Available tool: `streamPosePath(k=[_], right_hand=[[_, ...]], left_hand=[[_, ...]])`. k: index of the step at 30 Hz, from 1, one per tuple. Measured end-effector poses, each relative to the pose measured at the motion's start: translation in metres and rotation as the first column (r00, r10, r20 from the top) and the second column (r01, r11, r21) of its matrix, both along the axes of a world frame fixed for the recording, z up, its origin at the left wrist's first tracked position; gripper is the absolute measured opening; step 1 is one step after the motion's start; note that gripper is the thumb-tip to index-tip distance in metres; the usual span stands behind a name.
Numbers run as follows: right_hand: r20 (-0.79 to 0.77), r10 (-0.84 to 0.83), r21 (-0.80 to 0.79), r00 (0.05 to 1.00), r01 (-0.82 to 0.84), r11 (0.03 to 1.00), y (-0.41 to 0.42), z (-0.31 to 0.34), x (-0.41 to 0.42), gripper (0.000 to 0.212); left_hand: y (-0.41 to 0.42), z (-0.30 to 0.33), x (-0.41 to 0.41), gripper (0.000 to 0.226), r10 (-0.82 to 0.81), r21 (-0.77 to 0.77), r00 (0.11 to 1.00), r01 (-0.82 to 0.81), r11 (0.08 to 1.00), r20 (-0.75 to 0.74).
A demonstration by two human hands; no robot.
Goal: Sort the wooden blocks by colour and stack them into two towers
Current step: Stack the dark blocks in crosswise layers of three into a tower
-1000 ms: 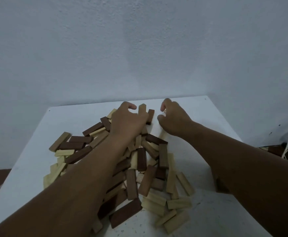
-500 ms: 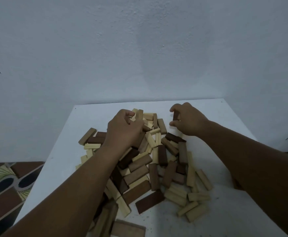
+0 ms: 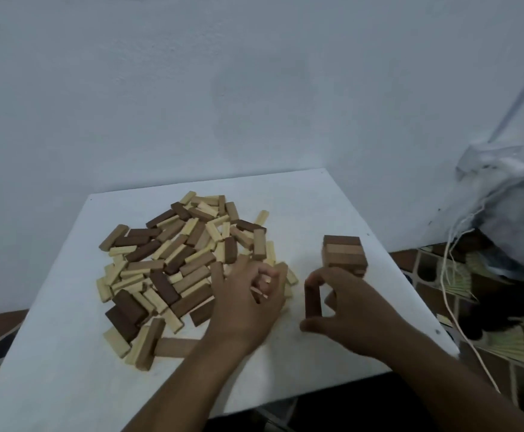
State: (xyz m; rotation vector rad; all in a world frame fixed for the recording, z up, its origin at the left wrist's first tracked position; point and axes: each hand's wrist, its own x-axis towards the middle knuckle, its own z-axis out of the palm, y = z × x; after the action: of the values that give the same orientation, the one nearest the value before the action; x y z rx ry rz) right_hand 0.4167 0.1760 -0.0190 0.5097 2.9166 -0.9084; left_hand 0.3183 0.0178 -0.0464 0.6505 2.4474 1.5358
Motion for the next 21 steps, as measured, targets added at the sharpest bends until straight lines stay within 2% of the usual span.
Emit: streamPosePath(k=[3, 6, 10, 13, 15, 18, 20, 21], right_hand=[[0.097, -0.019, 0.018, 0.995, 0.017, 1.000, 0.006, -0.019, 0.024, 0.064], [0.048, -0.069, -0.017, 0.996, 0.070, 0.997, 0.008, -0.028, 0.036, 0.072], [-0.049, -0.187, -0.118, 0.981, 0.180, 0.977, 0.015, -0.035, 0.042, 0.043], [-0.008, -0.190, -0.062, 0.982, 0.189, 0.980, 0.018, -0.039, 0.043, 0.036], [0.002, -0.196, -0.025, 0.981, 0.196, 0.980, 0.018, -0.041, 0.043, 0.043], [-0.099, -0.207, 0.007, 0.973, 0.208, 0.978, 0.016, -0.036, 0.041, 0.052], [-0.098, -0.175, 0.082, 0.980, 0.184, 0.980, 0.019, -0.032, 0.043, 0.045], [-0.062, -0.151, 0.119, 0.987, 0.157, 0.980, 0.022, -0.030, 0.043, 0.040]], left_hand=[[0.011, -0.010, 0.023, 0.003, -0.084, -0.077, 0.993, 0.078, 0.994, -0.080], [0.021, -0.019, 0.036, 0.004, -0.148, -0.153, 0.966, 0.116, 0.981, -0.214], [0.029, -0.031, 0.042, 0.007, -0.221, -0.280, 0.934, 0.140, 0.950, -0.282], [0.027, -0.041, 0.043, 0.014, -0.265, -0.294, 0.915, 0.174, 0.940, -0.305], [0.026, -0.042, 0.041, 0.014, -0.291, -0.281, 0.904, 0.205, 0.938, -0.312], [0.025, -0.037, 0.036, 0.022, -0.331, -0.300, 0.893, 0.240, 0.923, -0.304], [0.021, -0.033, 0.029, 0.017, -0.318, -0.286, 0.902, 0.235, 0.929, -0.292], [0.019, -0.032, 0.026, 0.021, -0.315, -0.275, 0.905, 0.237, 0.932, -0.286]])
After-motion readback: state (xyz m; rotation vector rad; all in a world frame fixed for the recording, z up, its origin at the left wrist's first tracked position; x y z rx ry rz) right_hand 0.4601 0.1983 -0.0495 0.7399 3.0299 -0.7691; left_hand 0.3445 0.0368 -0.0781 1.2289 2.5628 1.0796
